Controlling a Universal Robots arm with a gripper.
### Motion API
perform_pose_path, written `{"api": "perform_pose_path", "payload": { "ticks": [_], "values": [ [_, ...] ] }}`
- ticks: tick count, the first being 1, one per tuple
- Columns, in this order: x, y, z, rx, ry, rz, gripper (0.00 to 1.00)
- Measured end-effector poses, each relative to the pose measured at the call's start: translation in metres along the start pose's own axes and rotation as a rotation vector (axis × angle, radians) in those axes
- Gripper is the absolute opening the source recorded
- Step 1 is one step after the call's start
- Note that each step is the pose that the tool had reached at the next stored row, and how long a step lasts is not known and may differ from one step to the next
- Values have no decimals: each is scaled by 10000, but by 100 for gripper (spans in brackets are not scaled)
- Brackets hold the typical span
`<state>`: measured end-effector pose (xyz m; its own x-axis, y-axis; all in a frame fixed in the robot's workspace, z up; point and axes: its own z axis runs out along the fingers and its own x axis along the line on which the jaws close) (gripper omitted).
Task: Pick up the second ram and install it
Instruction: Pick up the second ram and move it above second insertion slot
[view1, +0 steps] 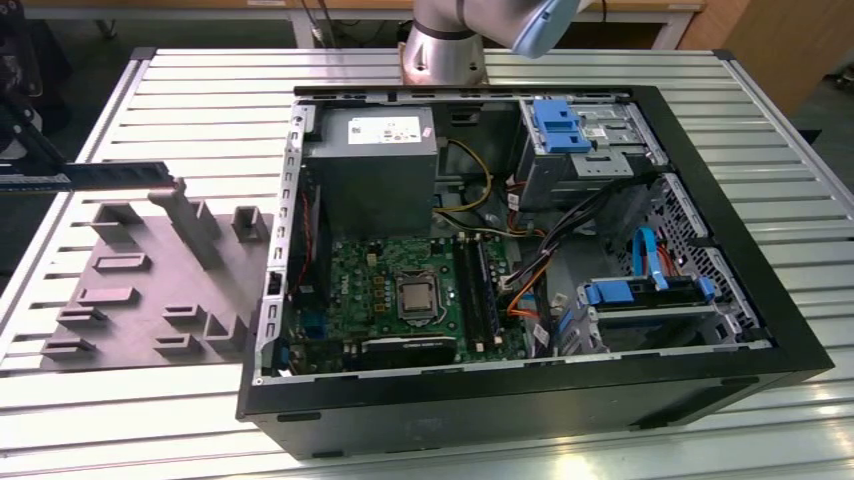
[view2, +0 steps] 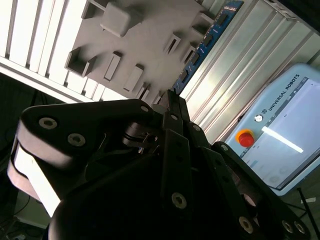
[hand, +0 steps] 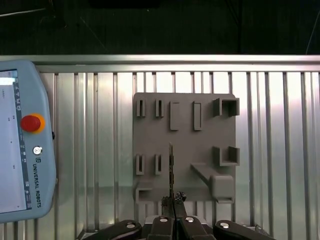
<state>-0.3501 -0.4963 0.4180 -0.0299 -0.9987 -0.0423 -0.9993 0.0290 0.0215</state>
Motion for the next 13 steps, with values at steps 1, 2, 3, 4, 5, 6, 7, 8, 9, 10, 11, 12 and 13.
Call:
{"api": "perform_pose_path", "payload": {
  "ticks": [1,2,3,4,5,6,7,8,9,10,11,12,13],
  "values": [
    [0,-10,0,0,0,0,11],
    [-1,-19,0,0,0,1,11],
    [-1,-30,0,1,-1,0,11],
    [-1,-40,0,1,0,0,11],
    [-2,-50,-1,0,0,1,11],
    [-2,-60,-1,0,0,1,11],
    [-2,-70,-1,0,0,0,11],
    [-3,-80,-1,0,0,0,11],
    [-3,-90,-1,0,0,0,11],
    [-4,-100,-2,1,0,0,11],
    [-4,-110,-2,0,-1,1,11],
    [-4,-119,-2,0,0,1,11],
    [-5,-127,-2,0,0,1,11]
  ]
}}
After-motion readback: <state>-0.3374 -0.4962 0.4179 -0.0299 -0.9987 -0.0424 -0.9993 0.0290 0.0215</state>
